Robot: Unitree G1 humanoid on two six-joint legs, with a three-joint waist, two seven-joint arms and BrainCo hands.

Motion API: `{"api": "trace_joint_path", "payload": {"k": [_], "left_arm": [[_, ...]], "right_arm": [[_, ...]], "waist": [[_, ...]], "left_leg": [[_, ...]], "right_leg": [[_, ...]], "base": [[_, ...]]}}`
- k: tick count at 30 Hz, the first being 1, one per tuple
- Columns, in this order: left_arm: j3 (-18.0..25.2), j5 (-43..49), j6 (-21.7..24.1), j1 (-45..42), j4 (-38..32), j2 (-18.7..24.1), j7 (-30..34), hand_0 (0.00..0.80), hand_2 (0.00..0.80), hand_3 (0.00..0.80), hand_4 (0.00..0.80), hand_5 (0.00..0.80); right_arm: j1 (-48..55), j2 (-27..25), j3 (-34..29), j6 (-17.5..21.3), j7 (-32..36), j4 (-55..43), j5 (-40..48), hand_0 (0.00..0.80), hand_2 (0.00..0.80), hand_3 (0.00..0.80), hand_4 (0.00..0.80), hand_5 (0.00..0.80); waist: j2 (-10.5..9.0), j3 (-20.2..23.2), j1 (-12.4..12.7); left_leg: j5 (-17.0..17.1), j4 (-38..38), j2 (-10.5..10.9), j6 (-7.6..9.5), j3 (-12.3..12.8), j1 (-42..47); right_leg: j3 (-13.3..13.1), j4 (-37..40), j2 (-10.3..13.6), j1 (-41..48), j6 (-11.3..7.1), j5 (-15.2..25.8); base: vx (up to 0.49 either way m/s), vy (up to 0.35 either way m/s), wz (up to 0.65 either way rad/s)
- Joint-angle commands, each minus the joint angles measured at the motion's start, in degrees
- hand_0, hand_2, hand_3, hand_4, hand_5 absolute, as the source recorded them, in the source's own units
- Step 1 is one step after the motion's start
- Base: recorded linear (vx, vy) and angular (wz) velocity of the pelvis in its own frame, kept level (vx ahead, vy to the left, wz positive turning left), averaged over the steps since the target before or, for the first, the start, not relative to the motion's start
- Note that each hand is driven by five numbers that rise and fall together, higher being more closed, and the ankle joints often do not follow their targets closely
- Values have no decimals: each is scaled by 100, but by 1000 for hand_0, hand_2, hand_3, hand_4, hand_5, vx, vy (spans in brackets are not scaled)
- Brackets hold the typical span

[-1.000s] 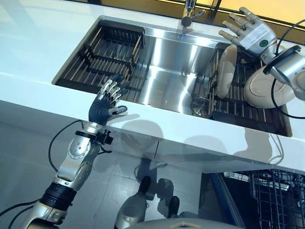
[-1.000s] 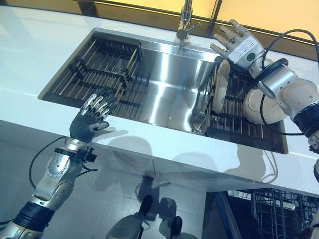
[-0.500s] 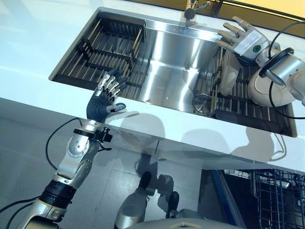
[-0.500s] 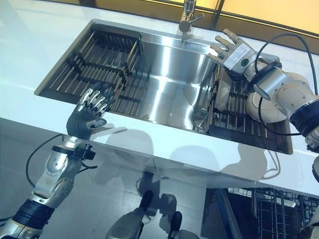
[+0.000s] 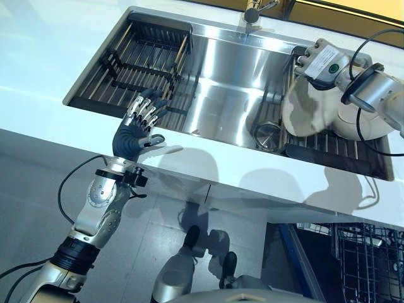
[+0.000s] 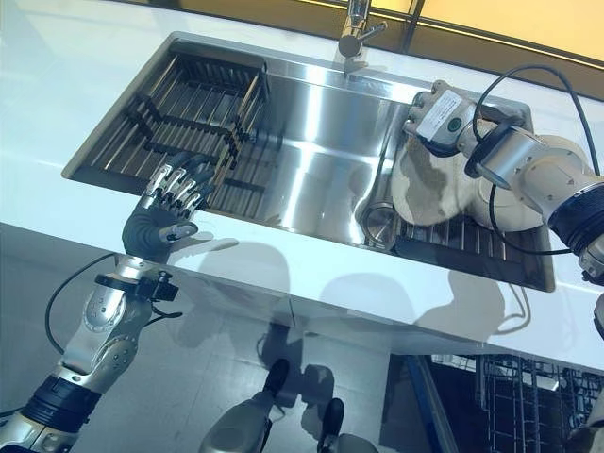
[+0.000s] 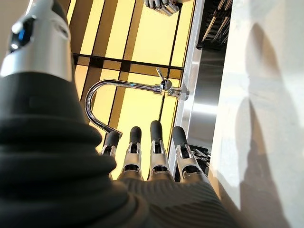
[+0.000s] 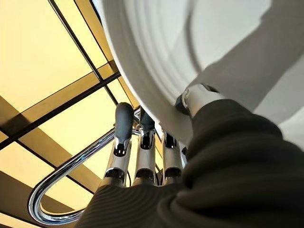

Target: Take plates into dishwasher

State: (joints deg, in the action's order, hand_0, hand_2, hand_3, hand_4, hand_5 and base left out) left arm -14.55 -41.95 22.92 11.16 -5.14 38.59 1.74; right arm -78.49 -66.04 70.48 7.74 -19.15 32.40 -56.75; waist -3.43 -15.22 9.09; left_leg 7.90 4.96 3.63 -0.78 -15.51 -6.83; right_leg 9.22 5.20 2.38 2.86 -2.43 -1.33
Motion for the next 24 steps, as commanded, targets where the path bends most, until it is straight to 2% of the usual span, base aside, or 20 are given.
{"api": "trace_joint_path", "payload": {"k": [1,15,24], "left_arm": [[103,-132,300,-106,-66,163,73,0,0,0,0,0],[174,-171,208,-258,-74,84,174,0,0,0,0,0],[121,-172,76,-217,-104,-61,192,0,0,0,0,0]], "right_arm": [[-859,-350,367,-62,-130,169,-17,800,800,800,800,800],[-835,-647,157,-170,-558,313,476,800,800,800,800,800],[-954,-795,-497,-374,-1360,660,1233,800,800,800,800,800]], "waist": [[-119,217,44],[-139,662,-52],[-132,1065,-214]], "left_leg": [[-470,4,143,280,422,248],[-588,4,126,274,494,578],[-772,4,112,286,623,971]], "right_leg": [[-25,-20,-153,-457,69,413],[-69,-20,-168,-152,60,333],[-238,-20,-224,183,75,251]], "base": [[0,0,0],[1,1,0],[7,20,-6]]}}
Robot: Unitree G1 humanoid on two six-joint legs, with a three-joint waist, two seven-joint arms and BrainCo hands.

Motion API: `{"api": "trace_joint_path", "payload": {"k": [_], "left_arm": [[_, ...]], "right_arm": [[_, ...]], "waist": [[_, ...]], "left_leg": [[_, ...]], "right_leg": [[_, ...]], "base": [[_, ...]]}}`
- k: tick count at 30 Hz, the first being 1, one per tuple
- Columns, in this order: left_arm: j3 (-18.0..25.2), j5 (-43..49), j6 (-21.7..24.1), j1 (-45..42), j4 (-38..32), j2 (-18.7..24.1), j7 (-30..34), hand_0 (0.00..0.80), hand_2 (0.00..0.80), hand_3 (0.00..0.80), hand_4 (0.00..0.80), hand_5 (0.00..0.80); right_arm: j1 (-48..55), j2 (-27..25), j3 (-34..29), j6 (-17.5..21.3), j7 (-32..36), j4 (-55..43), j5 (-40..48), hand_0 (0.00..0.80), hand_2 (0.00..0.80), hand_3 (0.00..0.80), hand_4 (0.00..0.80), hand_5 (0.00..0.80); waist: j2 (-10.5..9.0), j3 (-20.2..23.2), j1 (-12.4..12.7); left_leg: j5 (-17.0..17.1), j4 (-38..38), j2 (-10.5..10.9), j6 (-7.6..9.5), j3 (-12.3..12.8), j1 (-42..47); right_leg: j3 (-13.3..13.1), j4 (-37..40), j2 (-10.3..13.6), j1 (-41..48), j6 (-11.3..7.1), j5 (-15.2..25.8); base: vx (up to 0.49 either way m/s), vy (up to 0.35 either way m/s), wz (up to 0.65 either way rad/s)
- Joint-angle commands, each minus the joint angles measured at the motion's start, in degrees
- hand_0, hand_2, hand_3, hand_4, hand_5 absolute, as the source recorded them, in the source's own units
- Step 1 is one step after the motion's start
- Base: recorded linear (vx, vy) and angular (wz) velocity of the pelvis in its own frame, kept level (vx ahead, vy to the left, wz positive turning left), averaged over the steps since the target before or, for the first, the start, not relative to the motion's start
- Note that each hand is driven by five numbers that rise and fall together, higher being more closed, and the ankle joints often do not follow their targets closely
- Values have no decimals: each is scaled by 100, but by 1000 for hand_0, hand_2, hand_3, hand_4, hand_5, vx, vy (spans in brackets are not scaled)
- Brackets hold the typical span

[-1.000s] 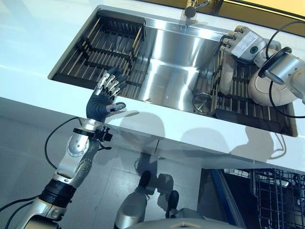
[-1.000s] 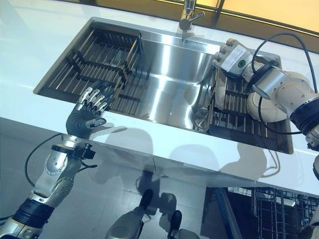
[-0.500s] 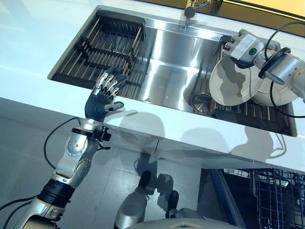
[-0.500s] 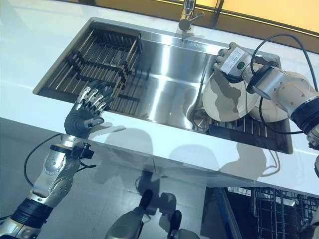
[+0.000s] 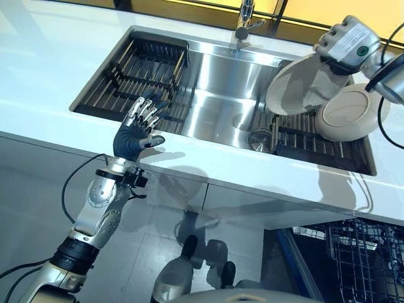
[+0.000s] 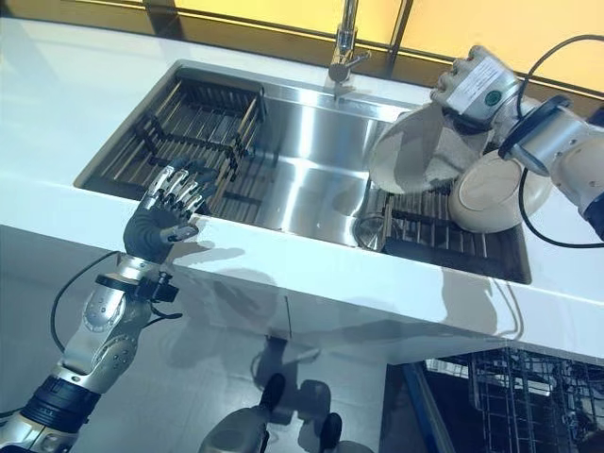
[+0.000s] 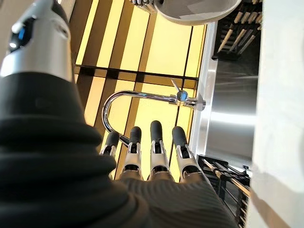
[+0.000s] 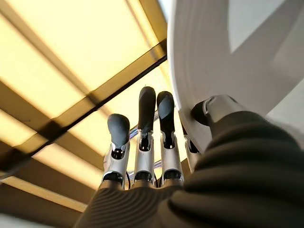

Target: Take plates into dishwasher

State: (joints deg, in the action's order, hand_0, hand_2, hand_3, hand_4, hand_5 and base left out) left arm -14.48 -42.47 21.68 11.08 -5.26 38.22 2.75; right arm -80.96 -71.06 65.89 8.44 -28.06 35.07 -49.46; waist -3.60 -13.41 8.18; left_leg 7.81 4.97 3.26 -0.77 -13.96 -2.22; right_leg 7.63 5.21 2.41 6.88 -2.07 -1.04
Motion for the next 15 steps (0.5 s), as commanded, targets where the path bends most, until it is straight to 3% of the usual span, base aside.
{"api": "trace_joint_path", "payload": {"k": [1,15], "left_arm": [[103,-142,188,-191,-90,-37,91,0,0,0,0,0],[-19,-375,155,-139,-103,-137,218,0,0,0,0,0]], "right_arm": [[-742,-324,-104,-478,-541,433,500,800,800,800,800,800],[-431,-971,-938,-775,-254,225,1630,800,800,800,800,800]], "waist": [[-109,929,-152],[-43,1233,-603]], "left_leg": [[-791,3,147,288,493,560],[-1027,3,75,353,903,939]], "right_leg": [[-115,-21,-235,-181,38,213],[-625,-21,-323,7,7,228]], "base": [[6,25,-7],[11,24,-20]]}}
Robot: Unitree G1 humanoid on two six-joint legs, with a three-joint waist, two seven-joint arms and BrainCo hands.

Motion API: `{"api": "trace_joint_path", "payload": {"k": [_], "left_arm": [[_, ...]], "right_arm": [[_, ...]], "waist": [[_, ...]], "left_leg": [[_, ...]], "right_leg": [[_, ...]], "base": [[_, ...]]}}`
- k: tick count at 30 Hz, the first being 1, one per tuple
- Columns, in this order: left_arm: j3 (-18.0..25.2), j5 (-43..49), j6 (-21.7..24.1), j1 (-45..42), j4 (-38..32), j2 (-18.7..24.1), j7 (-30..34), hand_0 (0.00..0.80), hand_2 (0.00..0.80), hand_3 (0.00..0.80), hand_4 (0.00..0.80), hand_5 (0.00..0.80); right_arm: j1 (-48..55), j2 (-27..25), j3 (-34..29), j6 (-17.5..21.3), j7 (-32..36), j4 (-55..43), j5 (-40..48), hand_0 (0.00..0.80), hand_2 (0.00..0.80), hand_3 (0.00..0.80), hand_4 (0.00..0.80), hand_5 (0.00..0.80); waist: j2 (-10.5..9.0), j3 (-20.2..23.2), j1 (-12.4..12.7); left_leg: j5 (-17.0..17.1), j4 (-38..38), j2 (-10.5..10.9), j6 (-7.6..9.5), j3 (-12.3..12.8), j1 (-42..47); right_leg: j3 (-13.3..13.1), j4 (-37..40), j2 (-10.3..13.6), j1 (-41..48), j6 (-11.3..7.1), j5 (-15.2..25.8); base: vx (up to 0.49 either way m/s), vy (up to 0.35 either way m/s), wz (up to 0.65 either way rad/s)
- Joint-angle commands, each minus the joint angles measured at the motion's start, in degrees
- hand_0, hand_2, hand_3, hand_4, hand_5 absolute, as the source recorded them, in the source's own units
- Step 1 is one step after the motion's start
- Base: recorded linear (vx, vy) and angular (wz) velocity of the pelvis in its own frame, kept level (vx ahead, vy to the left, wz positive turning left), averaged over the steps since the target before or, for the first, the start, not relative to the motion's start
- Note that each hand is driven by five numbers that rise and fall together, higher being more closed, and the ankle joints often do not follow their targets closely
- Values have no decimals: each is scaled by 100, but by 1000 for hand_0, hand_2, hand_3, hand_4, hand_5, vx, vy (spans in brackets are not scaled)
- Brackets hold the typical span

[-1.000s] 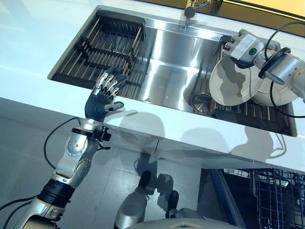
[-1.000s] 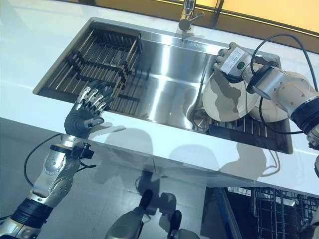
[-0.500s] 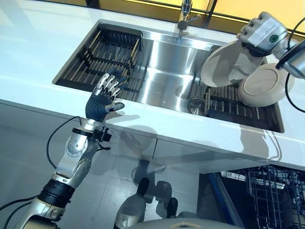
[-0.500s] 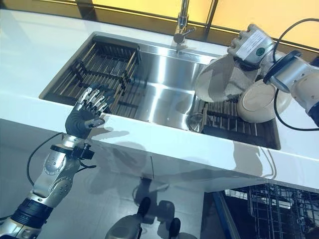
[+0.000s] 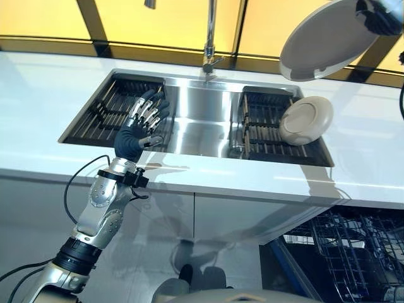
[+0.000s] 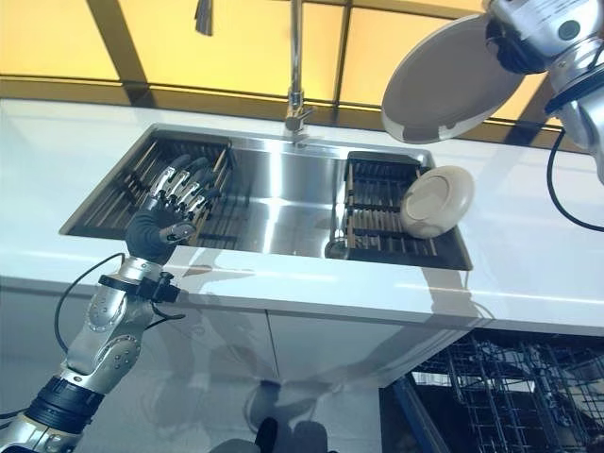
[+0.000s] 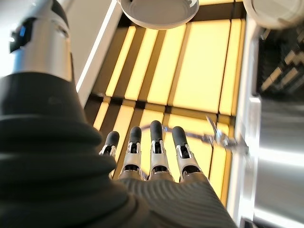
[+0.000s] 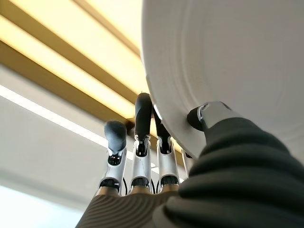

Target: Take plates into dishwasher

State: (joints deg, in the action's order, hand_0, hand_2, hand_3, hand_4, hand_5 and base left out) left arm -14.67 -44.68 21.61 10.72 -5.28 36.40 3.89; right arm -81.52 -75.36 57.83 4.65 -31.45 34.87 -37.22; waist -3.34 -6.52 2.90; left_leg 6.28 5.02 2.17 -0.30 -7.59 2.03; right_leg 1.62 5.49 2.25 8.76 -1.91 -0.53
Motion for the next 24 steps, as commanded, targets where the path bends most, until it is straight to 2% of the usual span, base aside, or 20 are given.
{"api": "trace_joint_path", "payload": {"k": [1,8,14,24], "left_arm": [[-18,-146,164,-98,-100,29,114,0,0,0,0,0],[-112,-106,122,-21,-112,-61,153,0,0,0,0,0],[-150,2,53,33,-147,-193,157,0,0,0,0,0],[54,307,-112,111,-228,-448,-115,0,0,0,0,0]], "right_arm": [[-305,-590,-192,-393,135,257,419,800,800,800,800,800],[330,-916,-656,-476,597,163,505,800,800,800,800,800],[1118,-1157,-1293,-517,1023,84,578,800,800,800,800,800],[3557,-1150,-3460,-891,1893,-454,764,800,800,800,800,800]], "waist": [[-66,554,-108],[-53,593,-344],[-54,597,-551],[-69,567,-898]], "left_leg": [[-885,-2,179,309,297,524],[-936,-2,136,328,541,574],[-982,-2,104,345,742,603],[-1030,-2,57,384,1041,595]], "right_leg": [[-56,-49,-311,-182,-13,181],[-249,-49,-333,-211,-43,237],[-443,-49,-366,-257,-69,300],[-755,-49,-427,-378,-106,420]], "base": [[4,21,-27],[3,20,-22],[1,23,-21],[1,15,-20]]}}
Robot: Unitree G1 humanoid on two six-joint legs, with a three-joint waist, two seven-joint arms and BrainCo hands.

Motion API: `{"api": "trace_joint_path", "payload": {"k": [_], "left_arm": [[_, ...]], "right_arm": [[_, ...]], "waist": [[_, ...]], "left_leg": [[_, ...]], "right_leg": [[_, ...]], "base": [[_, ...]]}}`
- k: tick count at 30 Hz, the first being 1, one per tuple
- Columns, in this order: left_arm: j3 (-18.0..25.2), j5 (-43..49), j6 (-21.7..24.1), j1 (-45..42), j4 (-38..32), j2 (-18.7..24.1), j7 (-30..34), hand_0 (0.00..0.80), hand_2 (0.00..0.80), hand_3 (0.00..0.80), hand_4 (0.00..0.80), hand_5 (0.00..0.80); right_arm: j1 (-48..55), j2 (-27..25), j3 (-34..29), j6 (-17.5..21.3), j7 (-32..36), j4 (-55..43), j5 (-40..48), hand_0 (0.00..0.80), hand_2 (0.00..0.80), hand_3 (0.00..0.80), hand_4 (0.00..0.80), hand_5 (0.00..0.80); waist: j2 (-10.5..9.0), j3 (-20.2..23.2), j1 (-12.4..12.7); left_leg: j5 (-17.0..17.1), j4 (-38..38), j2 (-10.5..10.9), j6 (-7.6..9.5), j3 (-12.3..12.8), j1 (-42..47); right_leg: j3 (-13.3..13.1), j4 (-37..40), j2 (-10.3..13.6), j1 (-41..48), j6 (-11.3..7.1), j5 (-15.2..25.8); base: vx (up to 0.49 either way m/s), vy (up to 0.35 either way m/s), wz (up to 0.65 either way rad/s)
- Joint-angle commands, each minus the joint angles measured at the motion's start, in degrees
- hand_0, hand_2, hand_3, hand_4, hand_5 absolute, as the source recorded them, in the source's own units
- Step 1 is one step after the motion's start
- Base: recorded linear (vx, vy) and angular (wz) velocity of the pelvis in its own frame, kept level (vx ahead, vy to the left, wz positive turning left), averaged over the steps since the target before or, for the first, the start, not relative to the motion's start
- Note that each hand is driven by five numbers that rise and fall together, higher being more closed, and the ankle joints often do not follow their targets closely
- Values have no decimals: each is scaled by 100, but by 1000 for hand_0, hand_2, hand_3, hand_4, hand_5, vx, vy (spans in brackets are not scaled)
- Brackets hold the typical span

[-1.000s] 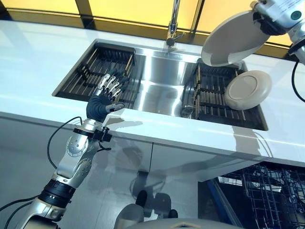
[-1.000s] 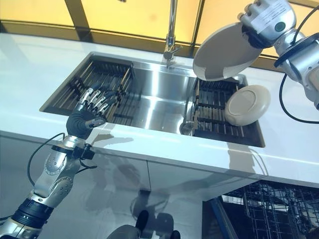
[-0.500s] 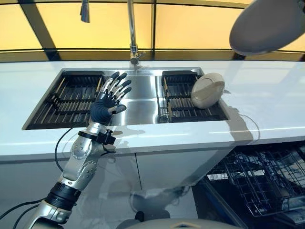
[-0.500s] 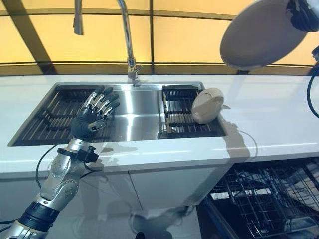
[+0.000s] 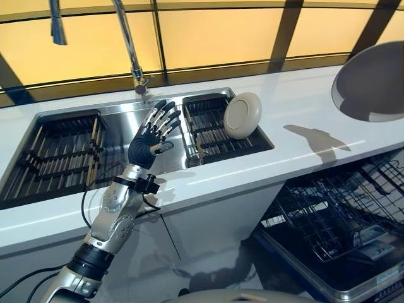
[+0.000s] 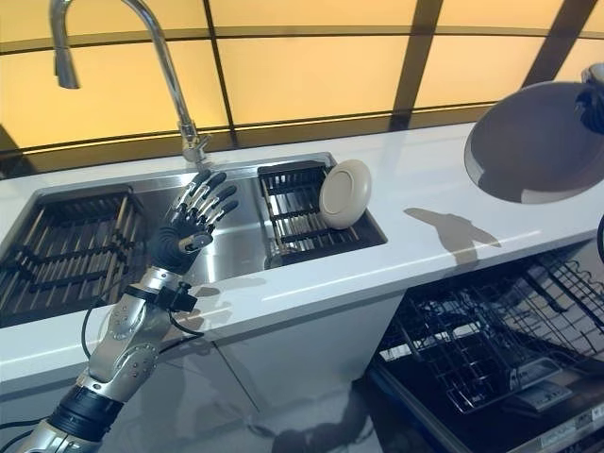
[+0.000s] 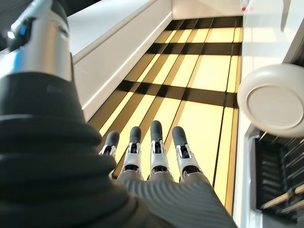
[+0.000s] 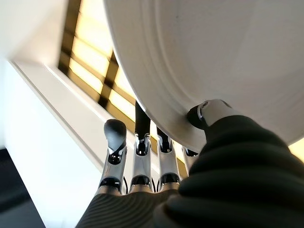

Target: Take plates into dishwasher

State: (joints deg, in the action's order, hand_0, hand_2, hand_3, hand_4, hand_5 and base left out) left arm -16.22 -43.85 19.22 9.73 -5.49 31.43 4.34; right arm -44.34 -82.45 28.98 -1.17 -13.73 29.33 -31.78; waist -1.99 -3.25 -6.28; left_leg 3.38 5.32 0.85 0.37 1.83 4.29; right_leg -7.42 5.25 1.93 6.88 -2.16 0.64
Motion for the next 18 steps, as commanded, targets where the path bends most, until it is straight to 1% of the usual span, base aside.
{"api": "trace_joint_path", "payload": {"k": [1,3,6,9,14,18], "left_arm": [[248,271,102,218,-202,17,-175,0,0,0,0,0],[320,342,31,228,-207,-31,-209,0,0,0,0,0],[435,477,-61,199,-236,-55,-307,0,0,0,0,0],[503,501,-130,227,-251,-47,-342,0,0,0,0,0],[586,574,-291,269,-303,-60,-363,0,0,0,0,0],[608,630,-402,294,-303,-112,-329,0,0,0,0,0]], "right_arm": [[83,-419,-801,-294,144,64,178,800,800,800,800,800],[571,-365,-1260,-307,283,-21,135,800,800,800,800,800],[1352,-283,-1962,-434,671,-211,341,800,800,800,800,800],[2060,-123,-2549,-447,936,-326,496,800,800,800,800,800],[2692,192,-3014,-523,1347,-556,577,800,800,800,800,800],[2836,482,-3007,-654,1491,-558,489,800,800,800,800,800]], "waist": [[-206,236,-6],[-206,221,-63],[-208,207,-154],[-227,173,-204],[-239,111,-255],[-230,86,-259]], "left_leg": [[-745,-32,184,321,125,371],[-761,-32,174,330,169,378],[-770,-32,157,334,252,385],[-780,-32,147,348,323,390],[-791,-32,131,368,421,419],[-792,-32,122,369,458,428]], "right_leg": [[125,-25,-398,-196,-81,310],[78,-25,-405,-206,-85,320],[16,-25,-415,-224,-102,343],[-22,-25,-421,-243,-109,360],[-67,-25,-437,-248,-106,382],[-68,-25,-439,-246,-105,387]], "base": [[13,11,-16],[14,9,-19],[10,0,-15],[1,-7,-16],[3,-13,-11],[8,-22,-13]]}}
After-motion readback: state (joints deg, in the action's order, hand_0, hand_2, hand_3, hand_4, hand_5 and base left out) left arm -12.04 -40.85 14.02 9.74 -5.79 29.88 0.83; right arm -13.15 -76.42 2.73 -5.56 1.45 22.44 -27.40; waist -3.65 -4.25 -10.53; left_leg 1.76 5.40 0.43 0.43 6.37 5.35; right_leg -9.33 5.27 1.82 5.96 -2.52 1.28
